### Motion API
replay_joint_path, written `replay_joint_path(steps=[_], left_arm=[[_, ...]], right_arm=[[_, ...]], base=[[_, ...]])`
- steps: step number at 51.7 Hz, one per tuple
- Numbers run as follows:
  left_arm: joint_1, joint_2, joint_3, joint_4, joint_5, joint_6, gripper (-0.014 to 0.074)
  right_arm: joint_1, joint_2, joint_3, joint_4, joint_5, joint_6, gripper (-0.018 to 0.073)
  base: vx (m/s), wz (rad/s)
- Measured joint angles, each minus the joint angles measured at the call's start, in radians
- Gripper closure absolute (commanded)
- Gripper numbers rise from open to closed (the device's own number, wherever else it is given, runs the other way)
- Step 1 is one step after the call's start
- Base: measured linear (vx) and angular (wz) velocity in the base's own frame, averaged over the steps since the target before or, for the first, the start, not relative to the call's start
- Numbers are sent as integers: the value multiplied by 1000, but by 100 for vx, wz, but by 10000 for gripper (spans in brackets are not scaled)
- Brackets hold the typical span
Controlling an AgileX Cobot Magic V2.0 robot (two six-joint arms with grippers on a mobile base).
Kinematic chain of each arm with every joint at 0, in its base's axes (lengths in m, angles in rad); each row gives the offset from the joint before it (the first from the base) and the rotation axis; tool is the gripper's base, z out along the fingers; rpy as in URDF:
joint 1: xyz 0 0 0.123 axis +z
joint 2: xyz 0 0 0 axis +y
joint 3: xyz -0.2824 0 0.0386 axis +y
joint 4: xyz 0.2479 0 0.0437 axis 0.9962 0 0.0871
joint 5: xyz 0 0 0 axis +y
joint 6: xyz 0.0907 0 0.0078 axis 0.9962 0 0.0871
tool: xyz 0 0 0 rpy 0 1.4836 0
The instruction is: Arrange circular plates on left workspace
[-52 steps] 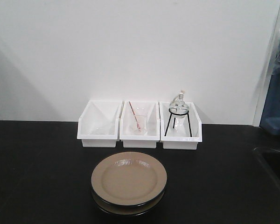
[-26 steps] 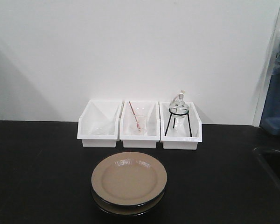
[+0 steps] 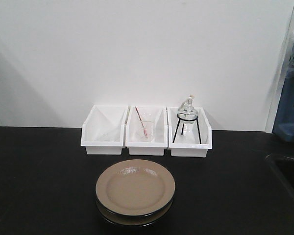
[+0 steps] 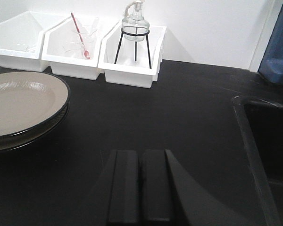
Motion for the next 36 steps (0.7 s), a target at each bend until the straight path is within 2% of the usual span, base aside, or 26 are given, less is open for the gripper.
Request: replay_joint_path(steps=[36], left_arm=[[0,0,0,0,1,-1,594]], right_arm=[[0,0,0,-10,8,0,561]], base=[[0,0]])
